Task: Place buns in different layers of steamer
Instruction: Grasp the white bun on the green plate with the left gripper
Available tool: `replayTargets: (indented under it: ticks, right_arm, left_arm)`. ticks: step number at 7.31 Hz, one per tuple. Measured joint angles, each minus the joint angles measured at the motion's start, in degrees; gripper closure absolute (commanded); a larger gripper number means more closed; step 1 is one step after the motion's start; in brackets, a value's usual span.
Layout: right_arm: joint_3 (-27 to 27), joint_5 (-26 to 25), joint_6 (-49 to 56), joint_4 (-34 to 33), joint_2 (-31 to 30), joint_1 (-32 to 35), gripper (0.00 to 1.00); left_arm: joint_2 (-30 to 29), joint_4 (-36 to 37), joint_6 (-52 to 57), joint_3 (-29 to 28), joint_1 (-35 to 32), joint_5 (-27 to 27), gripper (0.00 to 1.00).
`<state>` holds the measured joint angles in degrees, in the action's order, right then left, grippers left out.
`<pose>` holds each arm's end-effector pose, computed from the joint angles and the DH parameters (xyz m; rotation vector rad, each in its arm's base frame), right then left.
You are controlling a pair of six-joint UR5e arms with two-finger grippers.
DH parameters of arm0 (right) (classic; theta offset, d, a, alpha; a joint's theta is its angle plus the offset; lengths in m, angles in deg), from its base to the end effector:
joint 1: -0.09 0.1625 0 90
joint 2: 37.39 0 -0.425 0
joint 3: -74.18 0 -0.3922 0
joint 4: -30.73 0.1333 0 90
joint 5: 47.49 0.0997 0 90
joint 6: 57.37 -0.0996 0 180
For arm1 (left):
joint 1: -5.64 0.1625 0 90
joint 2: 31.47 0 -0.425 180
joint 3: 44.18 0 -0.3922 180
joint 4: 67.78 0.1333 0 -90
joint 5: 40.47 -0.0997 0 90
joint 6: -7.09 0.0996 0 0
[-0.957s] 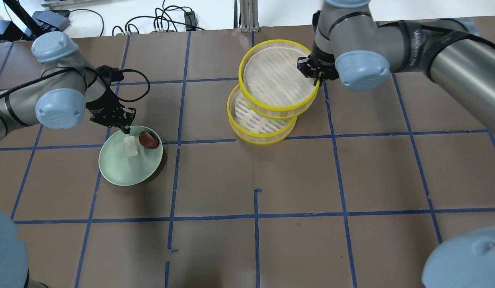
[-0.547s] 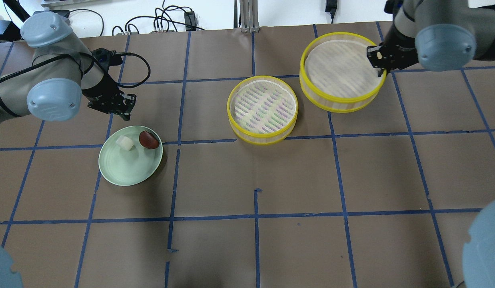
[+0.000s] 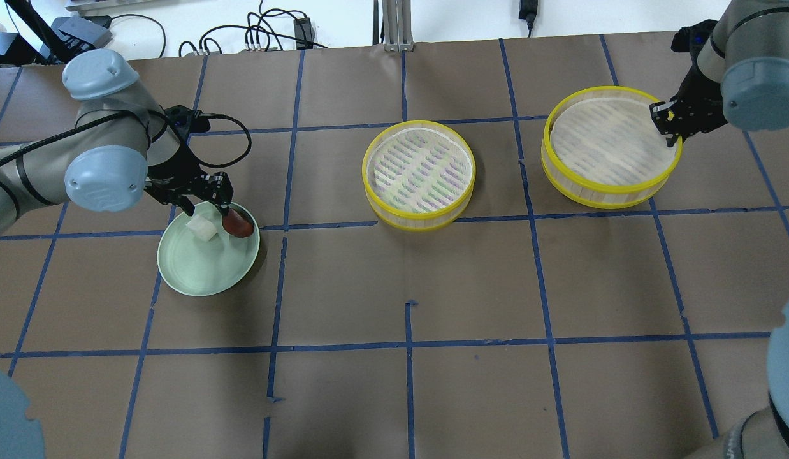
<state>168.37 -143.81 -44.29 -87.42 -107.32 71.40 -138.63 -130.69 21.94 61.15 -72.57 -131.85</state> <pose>-0.0795 -0.6167 0.3085 -0.1533 -3.0126 0.0529 -0.0166 -0.5613 0.2494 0.0855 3.1350 0.1526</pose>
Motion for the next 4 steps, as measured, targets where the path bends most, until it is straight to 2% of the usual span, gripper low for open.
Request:
replayTargets:
  ticks: [3, 4]
  right_arm:
    - [0.46, -0.63, 0.11, -1.66, 0.52, -0.11, 0.93]
    - [0.51, -0.6, 0.04, -1.77, 0.55, -0.12, 0.93]
  left_arm:
    - [-1.0, 0.15, 0.37, 0.38, 2.26, -1.96, 0.12]
    - [-1.43, 0.18, 0.4, 0.47, 2.79, -1.95, 0.17]
